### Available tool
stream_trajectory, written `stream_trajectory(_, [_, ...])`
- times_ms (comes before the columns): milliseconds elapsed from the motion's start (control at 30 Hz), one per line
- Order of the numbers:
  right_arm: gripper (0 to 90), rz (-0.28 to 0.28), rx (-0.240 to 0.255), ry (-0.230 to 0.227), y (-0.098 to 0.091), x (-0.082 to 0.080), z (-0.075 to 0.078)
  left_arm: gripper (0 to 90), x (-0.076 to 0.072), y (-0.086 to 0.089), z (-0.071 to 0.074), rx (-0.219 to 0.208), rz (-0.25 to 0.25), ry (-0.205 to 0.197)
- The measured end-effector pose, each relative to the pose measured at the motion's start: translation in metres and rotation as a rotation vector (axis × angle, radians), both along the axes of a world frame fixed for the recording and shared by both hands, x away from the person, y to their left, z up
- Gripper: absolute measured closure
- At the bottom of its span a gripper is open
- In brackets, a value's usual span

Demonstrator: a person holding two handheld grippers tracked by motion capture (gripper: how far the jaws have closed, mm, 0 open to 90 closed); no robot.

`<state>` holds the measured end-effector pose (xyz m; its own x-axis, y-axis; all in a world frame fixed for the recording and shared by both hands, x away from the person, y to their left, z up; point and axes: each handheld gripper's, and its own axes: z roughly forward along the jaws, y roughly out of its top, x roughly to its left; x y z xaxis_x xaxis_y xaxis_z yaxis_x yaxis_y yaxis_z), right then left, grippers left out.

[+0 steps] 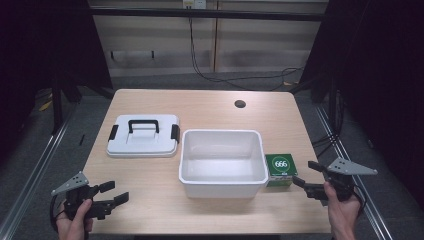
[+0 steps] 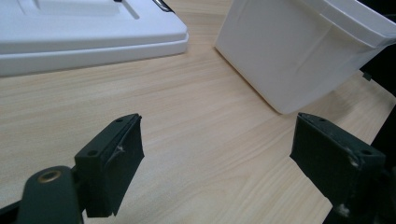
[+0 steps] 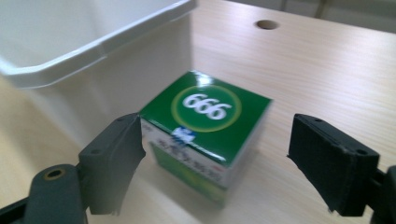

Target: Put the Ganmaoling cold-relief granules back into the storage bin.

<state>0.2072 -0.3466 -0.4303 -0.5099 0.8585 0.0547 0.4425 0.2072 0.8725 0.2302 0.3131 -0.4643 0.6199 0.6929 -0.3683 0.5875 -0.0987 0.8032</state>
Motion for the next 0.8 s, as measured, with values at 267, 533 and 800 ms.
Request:
stream_trajectory(267, [13.3,-0.027,-0.006,-0.01,0.001,0.001,-0.003,16.5,0.0,0.0,0.0,0.003,0.0,0.003])
stream_trajectory(533, [15.1,0.073,-0.027,-0.037,0.009,0.005,0.004,16.5,-0.001,0.0,0.0,0.002,-0.002,0.002])
stream_trajectory(800, [17.6,0.047,-0.039,-0.052,0.008,0.014,0.017,16.4,-0.001,0.0,0.0,0.003,0.003,0.003])
